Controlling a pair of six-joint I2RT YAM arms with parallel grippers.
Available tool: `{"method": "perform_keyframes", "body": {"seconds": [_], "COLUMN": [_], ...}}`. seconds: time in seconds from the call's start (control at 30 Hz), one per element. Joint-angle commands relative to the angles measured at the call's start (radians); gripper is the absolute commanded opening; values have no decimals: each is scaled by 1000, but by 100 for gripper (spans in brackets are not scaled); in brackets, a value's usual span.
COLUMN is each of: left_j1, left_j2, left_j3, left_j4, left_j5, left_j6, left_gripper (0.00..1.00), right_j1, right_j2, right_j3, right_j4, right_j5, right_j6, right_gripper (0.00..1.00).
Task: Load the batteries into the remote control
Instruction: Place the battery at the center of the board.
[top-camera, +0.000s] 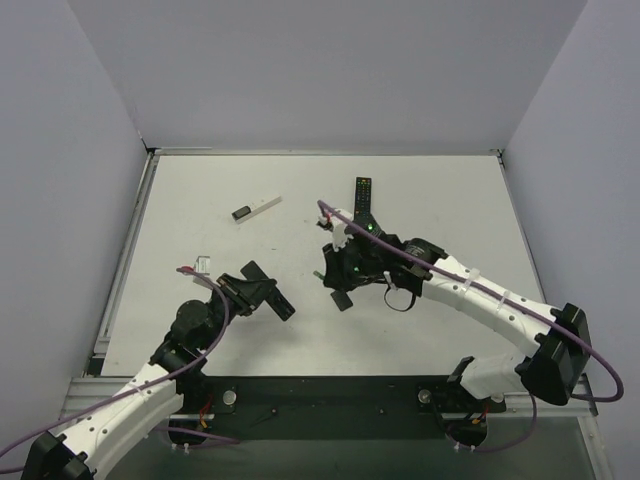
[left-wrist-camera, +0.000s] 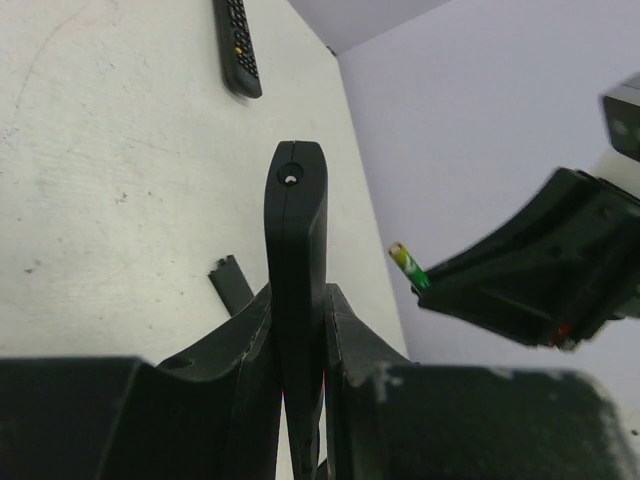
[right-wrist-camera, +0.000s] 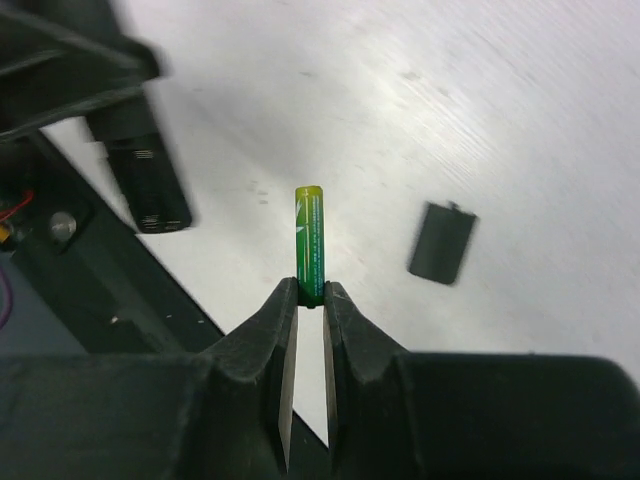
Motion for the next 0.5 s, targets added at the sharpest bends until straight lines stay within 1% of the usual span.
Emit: {"method": "perform_keyframes", "body": {"seconds": [0.0, 0.07, 0.1, 0.2, 0.33, 0.47], "left_j1": [18, 21, 22, 25, 30, 33], "left_j2": [-7, -1, 7, 29, 63, 74], "left_j3": [128, 140, 146, 149, 143, 140], "left_j4": [-158, -189, -192, -184, -146, -140], "left_j5": [62, 71, 74, 90, 122, 139], "left_j6": [212, 243, 246, 251, 241, 238], "left_gripper": [0, 0, 0, 0, 0, 0], "right_j1": [-184, -236, -280, -339, -365, -380], "right_j2": [19, 37, 43, 68, 160, 255], "right_j3": [-107, -187, -210, -279, -284, -273], "right_j4": [-149, -138, -108, -29, 0, -17], "right_j5": [-37, -46, -49, -60, -59, -94], "right_j6": [136, 152, 153, 173, 153, 115], "right_gripper": [0, 0, 0, 0, 0, 0]}}
